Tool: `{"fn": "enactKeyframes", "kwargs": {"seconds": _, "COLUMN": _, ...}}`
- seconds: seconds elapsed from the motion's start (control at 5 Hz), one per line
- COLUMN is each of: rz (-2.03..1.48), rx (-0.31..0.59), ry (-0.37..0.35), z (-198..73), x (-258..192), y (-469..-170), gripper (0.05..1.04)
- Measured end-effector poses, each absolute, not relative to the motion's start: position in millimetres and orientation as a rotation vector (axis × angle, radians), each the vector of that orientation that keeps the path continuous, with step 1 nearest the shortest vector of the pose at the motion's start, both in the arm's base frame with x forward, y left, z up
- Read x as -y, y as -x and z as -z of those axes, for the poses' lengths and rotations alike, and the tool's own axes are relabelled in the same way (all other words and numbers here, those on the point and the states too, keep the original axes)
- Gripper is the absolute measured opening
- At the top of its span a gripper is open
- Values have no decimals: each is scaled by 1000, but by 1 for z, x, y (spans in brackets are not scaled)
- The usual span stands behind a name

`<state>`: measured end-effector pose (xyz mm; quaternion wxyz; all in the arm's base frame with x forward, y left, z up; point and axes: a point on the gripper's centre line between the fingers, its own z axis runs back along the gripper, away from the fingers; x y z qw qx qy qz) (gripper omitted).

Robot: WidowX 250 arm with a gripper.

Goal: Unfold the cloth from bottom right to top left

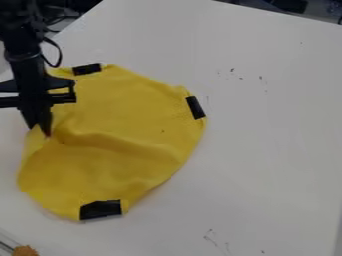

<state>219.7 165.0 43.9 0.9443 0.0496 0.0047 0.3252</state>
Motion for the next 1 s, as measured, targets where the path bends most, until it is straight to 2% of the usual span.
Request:
{"fn": "enactKeyframes", "kwargs": {"seconds": 0.4, "rz": -712, "rx": -32, "ry": -104, "z": -33, "x": -187, "y": -201, "gripper": 55}}
{"fn": "enactKeyframes", "kwargs": {"seconds": 0.8, "rz": -786, "rx": -115, "ry": -101, "z": -23, "x": -186, "y": -175, "gripper": 55}}
{"fn": "enactKeyframes", "kwargs": {"seconds": 1.0, "rz": -802, "rx": -112, "ry": -97, "z": -18, "x": -187, "y": -164, "gripper": 79}}
